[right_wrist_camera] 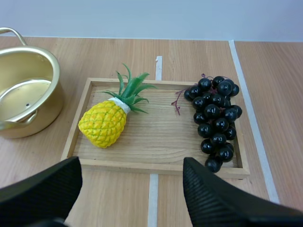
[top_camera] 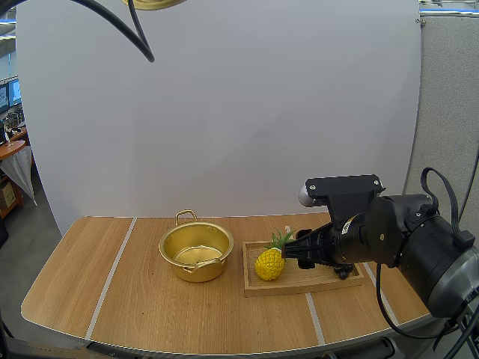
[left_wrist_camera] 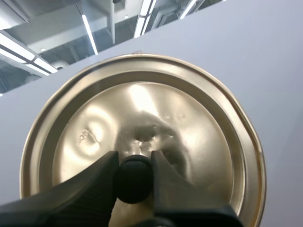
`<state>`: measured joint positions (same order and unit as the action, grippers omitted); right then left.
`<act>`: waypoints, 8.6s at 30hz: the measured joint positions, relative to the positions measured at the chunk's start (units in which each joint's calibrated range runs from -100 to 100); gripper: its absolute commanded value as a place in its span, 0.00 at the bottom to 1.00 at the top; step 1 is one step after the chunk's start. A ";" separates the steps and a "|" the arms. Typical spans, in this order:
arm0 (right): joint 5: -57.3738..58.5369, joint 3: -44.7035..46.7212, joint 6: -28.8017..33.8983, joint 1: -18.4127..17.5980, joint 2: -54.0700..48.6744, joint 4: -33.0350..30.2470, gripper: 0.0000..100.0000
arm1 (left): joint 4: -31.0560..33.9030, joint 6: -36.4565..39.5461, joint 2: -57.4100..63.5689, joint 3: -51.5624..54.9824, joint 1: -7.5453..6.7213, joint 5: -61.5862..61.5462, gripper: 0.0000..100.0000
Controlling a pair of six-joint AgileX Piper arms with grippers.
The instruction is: Open the pot, put the pineapple inside, and close it
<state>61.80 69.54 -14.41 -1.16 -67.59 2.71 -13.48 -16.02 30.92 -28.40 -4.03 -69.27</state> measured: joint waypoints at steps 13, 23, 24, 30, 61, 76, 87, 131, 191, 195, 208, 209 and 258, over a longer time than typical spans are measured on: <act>1.29 -6.16 0.00 0.00 6.22 4.46 1.00 | 0.00 0.09 0.00 0.00 0.00 4.04 0.00; 4.51 -17.84 0.01 -2.16 19.40 7.45 1.00 | 0.00 0.09 0.00 -0.11 0.00 4.25 0.00; 4.51 -18.48 0.33 -2.58 20.14 7.22 1.00 | 0.00 0.09 0.00 -0.11 0.00 4.25 0.00; 3.75 -19.08 7.46 -6.47 22.58 2.08 1.00 | 0.00 0.09 0.00 -0.11 0.00 4.25 0.00; 1.76 -21.39 49.12 -12.55 38.86 -16.10 1.00 | 0.00 0.09 0.00 -0.11 0.00 4.32 0.00; 2.05 -25.12 56.07 -12.55 49.78 -16.42 1.00 | 0.00 0.09 0.00 -0.11 0.00 4.32 0.00; -1.87 -25.12 59.22 -12.55 55.50 -16.95 1.00 | 0.00 0.09 0.00 -0.11 0.00 4.32 0.00; -3.73 -28.18 60.73 -12.55 64.30 -15.30 0.00 | 0.00 0.09 0.00 -0.11 0.00 4.32 0.00; -1.87 -47.19 24.34 -24.42 76.46 -18.54 0.00 | 0.00 0.19 0.00 -0.11 0.00 4.32 0.00; -2.06 -47.19 23.68 -24.42 77.90 -18.54 0.10 | 0.00 0.19 0.00 -0.11 0.00 4.32 0.00; -1.75 -47.34 21.51 -24.41 78.42 -17.74 1.00 | 0.00 0.19 0.00 -0.11 0.00 4.32 0.00; -1.75 -47.34 21.37 -24.34 78.42 -17.74 1.00 | 0.00 0.19 0.00 -0.11 0.00 4.32 0.00; 27.49 -26.26 14.97 -24.34 3.39 -17.20 1.00 | 0.00 0.19 0.00 -0.11 0.00 4.32 0.00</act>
<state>89.29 43.28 0.57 -25.50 -64.20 -14.49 -13.48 -15.82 30.92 -28.51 -4.03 -64.95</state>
